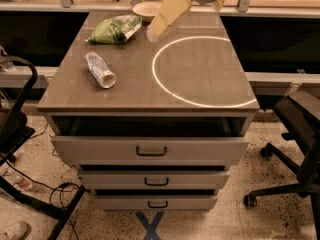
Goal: Place redbull can upright
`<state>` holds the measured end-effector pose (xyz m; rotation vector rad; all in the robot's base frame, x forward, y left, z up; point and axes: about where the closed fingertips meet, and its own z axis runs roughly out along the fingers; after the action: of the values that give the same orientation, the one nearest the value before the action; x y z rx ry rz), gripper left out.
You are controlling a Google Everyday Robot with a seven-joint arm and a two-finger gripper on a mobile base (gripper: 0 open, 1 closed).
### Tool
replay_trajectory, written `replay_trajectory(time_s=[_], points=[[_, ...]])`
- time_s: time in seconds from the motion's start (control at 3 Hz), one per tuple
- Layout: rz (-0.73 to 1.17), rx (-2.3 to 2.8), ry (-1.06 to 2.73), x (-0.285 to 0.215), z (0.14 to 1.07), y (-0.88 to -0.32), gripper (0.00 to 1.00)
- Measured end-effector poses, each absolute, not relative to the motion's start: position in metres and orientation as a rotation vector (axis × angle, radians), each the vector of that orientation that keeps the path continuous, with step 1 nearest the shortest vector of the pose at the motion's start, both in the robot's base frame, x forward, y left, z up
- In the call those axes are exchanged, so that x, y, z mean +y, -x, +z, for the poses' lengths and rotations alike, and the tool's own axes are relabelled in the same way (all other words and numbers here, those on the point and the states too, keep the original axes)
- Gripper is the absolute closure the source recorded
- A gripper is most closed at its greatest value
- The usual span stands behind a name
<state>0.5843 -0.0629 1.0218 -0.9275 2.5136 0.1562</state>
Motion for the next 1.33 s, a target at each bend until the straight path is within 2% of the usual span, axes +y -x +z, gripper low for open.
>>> replay_trajectory(time_s=[1.0,1.33], points=[[-0.019,2.536,1.058,0.074,1.024,-0.642,0.0],[-0.061,2.539,1.037,0.105,1.02,-0.66,0.0]])
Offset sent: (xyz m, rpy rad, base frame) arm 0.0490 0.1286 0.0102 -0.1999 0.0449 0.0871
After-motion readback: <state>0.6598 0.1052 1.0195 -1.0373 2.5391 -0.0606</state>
